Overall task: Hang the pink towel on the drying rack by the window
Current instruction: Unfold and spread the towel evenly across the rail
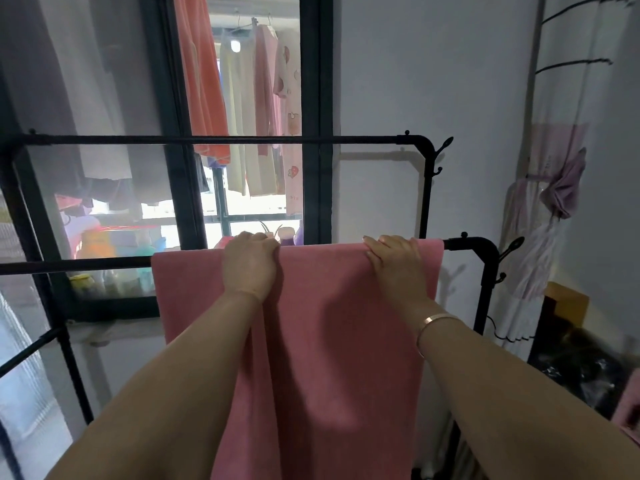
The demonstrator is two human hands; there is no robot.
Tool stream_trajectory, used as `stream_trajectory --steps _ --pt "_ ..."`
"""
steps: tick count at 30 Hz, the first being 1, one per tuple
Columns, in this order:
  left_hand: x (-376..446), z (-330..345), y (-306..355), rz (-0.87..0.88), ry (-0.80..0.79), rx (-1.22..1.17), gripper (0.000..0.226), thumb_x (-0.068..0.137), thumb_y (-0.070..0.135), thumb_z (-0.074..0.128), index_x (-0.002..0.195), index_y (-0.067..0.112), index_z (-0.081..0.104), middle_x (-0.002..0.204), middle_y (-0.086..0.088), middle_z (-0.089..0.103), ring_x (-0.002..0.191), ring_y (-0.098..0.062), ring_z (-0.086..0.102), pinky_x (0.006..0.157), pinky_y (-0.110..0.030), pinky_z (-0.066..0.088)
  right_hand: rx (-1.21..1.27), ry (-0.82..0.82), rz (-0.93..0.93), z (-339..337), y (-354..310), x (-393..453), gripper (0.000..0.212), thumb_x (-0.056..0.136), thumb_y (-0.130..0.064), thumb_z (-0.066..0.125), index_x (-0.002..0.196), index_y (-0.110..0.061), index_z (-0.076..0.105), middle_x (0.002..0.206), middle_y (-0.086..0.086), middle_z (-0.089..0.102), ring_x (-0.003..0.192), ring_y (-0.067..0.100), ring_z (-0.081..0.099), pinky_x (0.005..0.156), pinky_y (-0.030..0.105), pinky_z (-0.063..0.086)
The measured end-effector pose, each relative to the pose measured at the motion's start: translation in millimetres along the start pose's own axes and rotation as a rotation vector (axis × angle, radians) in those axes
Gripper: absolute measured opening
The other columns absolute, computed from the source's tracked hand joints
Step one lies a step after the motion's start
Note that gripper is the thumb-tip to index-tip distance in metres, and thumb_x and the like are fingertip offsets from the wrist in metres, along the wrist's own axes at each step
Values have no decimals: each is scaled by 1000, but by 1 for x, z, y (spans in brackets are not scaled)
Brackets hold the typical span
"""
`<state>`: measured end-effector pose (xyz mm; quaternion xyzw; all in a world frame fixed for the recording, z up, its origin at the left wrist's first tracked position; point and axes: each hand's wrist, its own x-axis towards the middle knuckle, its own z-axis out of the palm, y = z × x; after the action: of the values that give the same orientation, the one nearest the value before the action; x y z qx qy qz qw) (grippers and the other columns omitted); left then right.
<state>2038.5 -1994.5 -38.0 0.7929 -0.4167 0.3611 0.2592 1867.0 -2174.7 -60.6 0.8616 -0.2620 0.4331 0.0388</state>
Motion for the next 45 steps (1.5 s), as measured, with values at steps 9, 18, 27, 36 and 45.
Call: stream_trajectory --steps 9,18,27,36,45 --pt "-4 0 -3 57 16 5 32 73 3 42 82 6 73 76 -12 68 68 -34 57 65 -35 32 186 -84 -182 16 -92 -6 47 94 -22 45 141 -24 41 145 10 45 139 28 31 116 49 8" --pt "-4 -19 -35 -38 20 17 28 70 -5 55 81 8 77 82 -9 72 80 -33 61 76 -38 43 186 -2 -117 28 -94 1 34 95 -14 47 124 -27 60 102 2 63 102 27 52 109 45 17" --pt "-27 -13 -38 47 -80 94 49 68 39 53 110 16 63 105 -1 63 102 -28 51 102 -47 31 113 -62 -141 29 -108 -3 48 97 -42 38 143 -27 37 151 7 37 143 27 21 116 51 3" --pt "-29 -11 -75 184 -69 113 44 99 30 46 140 16 45 146 -9 45 127 -32 46 107 -45 34 106 -69 -275 41 -115 -5 52 100 -33 35 149 -18 25 149 5 41 139 22 31 118 38 6" --pt "-42 -28 -106 -15 -14 132 45 98 34 26 138 26 45 145 -14 45 135 -32 39 115 -50 13 102 0 -290 32 -122 -10 50 94 -23 48 141 -6 41 135 12 54 126 28 48 115 42 24"
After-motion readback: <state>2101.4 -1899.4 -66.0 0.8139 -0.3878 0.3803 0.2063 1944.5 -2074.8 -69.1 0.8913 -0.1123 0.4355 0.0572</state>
